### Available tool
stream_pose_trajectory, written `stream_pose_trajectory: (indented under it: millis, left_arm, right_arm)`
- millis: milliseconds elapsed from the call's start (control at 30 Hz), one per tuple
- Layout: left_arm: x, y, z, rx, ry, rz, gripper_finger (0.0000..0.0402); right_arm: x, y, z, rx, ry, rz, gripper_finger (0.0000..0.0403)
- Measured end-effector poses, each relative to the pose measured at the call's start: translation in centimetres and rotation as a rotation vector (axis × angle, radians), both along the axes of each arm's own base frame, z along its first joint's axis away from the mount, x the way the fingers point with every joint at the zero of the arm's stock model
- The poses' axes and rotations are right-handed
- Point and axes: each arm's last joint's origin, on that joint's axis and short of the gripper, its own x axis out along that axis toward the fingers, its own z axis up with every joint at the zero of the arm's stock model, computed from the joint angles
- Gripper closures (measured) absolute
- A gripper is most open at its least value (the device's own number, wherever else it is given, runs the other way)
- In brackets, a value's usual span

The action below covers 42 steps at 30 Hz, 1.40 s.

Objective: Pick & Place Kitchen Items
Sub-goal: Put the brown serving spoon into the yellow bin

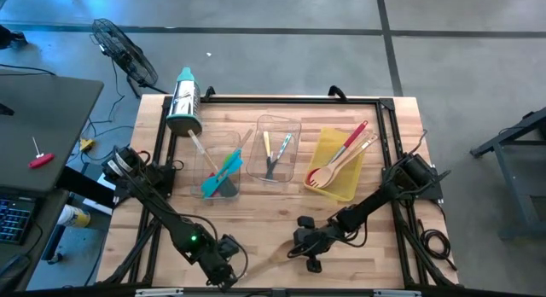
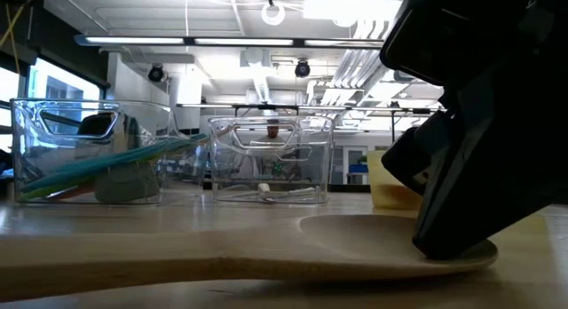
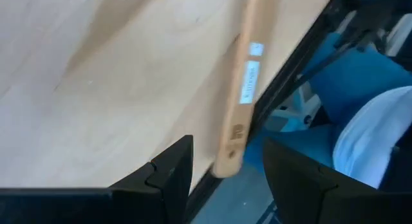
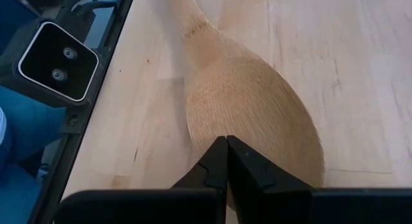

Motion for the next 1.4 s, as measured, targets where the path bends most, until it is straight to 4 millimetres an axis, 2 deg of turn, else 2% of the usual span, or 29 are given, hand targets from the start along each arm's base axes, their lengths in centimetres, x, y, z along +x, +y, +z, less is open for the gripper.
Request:
stream_pose_trajectory:
  millis: [333,600,733,967,1233,1400]
  left_arm:
    - [0.2,-0.3,-1.4,-0.112,-0.104,-0.004,0.0222]
    - [-0.6,0.4,-3.0,-0.107,-0.024,0.024,0.0222]
    - [-0.6,0.5,-3.1,-0.109,-0.029,0.021,0.0222]
    - [-0.3,0.2,-3.1,-0.126,-0.061,0.001,0.0222]
    - [0.4,-0.7,-4.5,-0.172,-0.089,-0.084,0.0222]
    - [1.1,-0.6,-5.7,-0.198,-0.059,-0.096,0.0222]
  right_arm:
    - [0.0,0.0,0.0,-0.017,-0.01,-0.007,0.0399]
    - [0.0,0.0,0.0,-0.018,-0.01,-0.004,0.0399]
    - [0.0,0.0,0.0,-0.021,-0.011,-0.001,0.0399]
    - [0.0,0.0,0.0,-0.022,-0.012,0.002,0.0399]
    - [0.0,0.0,0.0,-0.02,-0.014,0.003,0.0399]
    - [0.0,0.0,0.0,-0.02,-0.015,0.003,0.0399]
